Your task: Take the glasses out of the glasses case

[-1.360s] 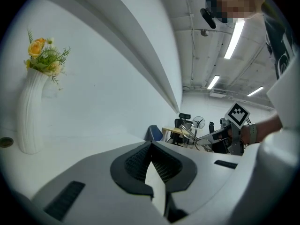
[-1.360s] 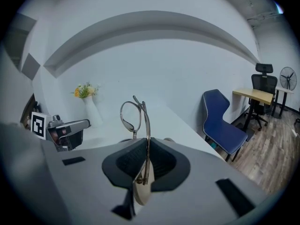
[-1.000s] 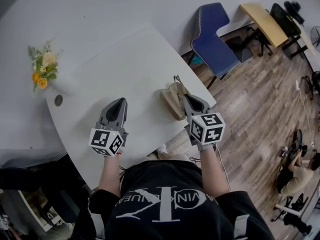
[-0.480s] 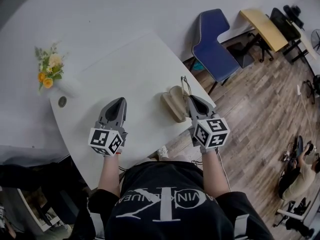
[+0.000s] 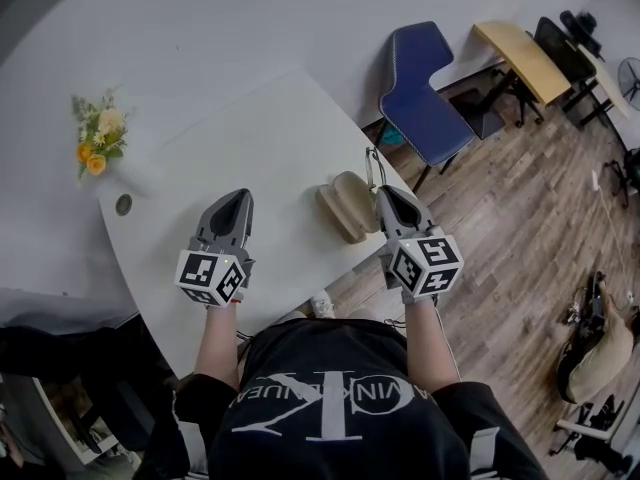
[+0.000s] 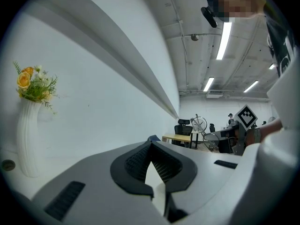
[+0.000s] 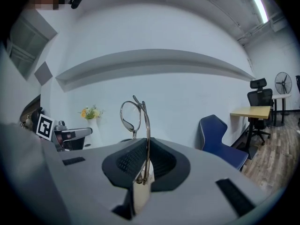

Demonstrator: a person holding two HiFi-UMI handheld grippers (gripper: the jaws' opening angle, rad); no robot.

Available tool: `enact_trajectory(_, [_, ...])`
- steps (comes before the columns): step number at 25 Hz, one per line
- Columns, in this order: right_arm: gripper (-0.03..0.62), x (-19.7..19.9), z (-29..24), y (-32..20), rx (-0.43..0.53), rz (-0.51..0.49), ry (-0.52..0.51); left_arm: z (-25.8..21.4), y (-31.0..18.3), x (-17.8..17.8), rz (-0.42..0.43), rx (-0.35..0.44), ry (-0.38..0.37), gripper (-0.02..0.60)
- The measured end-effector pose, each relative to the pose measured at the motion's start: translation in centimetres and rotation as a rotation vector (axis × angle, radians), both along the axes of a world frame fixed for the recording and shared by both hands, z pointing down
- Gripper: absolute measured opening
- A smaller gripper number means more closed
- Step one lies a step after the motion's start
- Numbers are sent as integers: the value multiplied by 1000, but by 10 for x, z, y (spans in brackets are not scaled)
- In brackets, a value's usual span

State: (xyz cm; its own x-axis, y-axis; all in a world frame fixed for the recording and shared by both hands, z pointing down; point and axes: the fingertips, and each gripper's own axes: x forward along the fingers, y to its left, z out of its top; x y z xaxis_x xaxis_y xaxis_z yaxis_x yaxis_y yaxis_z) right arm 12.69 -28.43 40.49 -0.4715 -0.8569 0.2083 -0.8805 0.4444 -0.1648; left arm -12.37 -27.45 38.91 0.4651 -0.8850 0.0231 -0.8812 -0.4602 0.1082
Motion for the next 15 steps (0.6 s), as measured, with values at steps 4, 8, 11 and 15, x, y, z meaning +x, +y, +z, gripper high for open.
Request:
enact_trajectory(4, [37,5,-7,1,24,2,2,-5,-2,2,-4,15,3,14])
enact_trajectory(8, [37,11,-11,-1,41,13,2,-5,-5,8,4,18,10,14])
enact_trajectory(11, [37,14,-15,-3,55,17,-1,-4,-6,11,6,15,10,14])
enact_trajectory(15, [37,17,-19,-3,67,20,-1,-3,-7,14,6,13,13,14])
